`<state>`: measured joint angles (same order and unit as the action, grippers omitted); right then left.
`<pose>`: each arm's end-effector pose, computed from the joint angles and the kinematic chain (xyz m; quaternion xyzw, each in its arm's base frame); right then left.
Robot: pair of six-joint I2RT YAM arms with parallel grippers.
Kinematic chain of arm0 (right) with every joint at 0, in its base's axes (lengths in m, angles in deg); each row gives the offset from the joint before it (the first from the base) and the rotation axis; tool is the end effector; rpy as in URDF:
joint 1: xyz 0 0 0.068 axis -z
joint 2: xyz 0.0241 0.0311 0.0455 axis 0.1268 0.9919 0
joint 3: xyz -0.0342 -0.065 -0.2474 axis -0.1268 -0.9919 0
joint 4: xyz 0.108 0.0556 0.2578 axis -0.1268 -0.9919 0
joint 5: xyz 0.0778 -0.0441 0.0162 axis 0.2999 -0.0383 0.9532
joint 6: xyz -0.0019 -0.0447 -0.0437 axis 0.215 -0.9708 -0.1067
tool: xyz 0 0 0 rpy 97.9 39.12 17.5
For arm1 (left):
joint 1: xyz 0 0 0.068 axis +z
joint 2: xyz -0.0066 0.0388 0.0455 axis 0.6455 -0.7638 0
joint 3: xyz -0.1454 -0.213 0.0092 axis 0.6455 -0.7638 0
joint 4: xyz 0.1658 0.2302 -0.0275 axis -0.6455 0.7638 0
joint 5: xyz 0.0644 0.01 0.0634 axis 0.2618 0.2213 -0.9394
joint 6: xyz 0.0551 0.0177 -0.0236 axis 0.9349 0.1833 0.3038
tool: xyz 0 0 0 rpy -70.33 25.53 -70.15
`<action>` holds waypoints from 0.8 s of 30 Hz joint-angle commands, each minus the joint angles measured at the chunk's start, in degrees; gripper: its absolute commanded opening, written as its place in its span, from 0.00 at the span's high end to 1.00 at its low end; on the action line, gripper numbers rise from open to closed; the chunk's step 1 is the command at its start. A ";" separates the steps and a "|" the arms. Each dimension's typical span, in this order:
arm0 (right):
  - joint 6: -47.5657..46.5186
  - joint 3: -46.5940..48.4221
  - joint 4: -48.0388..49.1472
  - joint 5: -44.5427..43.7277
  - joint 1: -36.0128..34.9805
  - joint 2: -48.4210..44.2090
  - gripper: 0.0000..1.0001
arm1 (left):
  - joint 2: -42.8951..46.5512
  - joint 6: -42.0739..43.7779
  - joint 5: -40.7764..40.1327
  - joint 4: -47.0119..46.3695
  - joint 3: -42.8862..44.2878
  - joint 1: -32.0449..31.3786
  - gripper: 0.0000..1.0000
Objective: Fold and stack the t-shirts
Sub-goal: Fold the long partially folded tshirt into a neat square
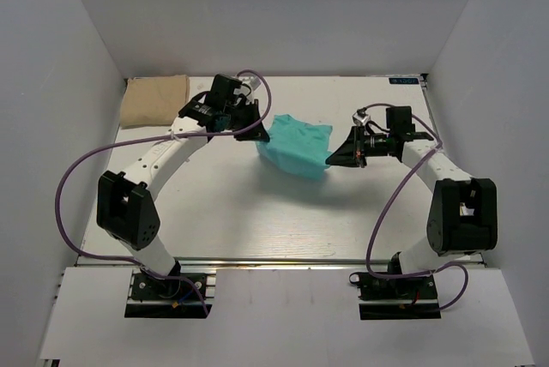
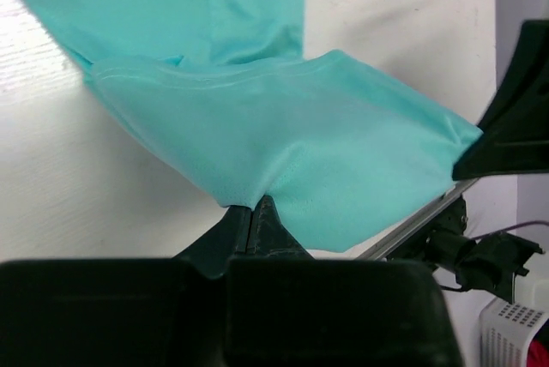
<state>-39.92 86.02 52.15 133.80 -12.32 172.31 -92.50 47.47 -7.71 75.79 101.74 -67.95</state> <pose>0.3295 0.0722 0.2047 -0.0178 0.8179 0.5611 0.1263 0.3445 -0.1996 0.2923 0.0841 0.9132 -0.3064 0.2551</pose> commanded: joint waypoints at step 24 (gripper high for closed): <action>25.57 4.88 41.47 8.74 4.34 18.08 1.00 | -20.23 -3.86 4.44 -5.68 16.14 8.32 1.00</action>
<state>-21.60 88.07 83.31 139.46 -8.52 186.87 -112.11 43.07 -4.56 71.33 113.98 -61.48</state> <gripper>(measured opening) 0.011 0.019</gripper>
